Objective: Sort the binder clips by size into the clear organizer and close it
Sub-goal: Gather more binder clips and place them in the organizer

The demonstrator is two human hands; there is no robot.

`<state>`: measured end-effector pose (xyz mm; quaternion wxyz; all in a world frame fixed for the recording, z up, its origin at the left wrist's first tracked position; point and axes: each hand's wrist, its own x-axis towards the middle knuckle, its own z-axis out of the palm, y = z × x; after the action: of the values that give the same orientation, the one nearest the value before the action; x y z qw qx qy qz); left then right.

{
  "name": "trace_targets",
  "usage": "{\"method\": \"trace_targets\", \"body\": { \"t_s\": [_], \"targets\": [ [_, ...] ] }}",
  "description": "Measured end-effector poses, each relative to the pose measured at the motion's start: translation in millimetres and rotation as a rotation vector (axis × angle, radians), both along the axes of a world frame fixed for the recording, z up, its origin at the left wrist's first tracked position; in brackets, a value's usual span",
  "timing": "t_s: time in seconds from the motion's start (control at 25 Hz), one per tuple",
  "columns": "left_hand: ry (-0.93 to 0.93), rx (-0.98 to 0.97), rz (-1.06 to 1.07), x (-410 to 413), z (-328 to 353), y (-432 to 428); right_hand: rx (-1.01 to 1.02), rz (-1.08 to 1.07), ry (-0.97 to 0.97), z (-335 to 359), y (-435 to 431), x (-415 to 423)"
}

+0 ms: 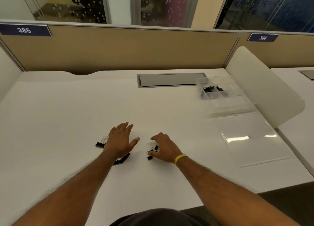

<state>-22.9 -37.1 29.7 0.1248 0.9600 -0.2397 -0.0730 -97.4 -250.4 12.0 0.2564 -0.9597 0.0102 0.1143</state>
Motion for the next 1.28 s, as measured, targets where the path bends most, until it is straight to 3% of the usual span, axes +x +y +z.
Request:
{"method": "trace_targets", "body": {
  "t_s": [0.4,0.72,1.28],
  "targets": [
    [0.020,0.020,0.054,-4.8,-21.7,63.3,-0.047,0.099,-0.095,-4.0,47.0,8.7],
    [0.023,0.045,0.148,-3.0,-25.8,111.9,-0.006,0.142,-0.050,-0.3,96.8,49.6],
    [-0.011,-0.084,0.232,10.5,-26.7,141.5,-0.071,0.168,-0.071,-10.6,128.4,83.6]
  ]
}}
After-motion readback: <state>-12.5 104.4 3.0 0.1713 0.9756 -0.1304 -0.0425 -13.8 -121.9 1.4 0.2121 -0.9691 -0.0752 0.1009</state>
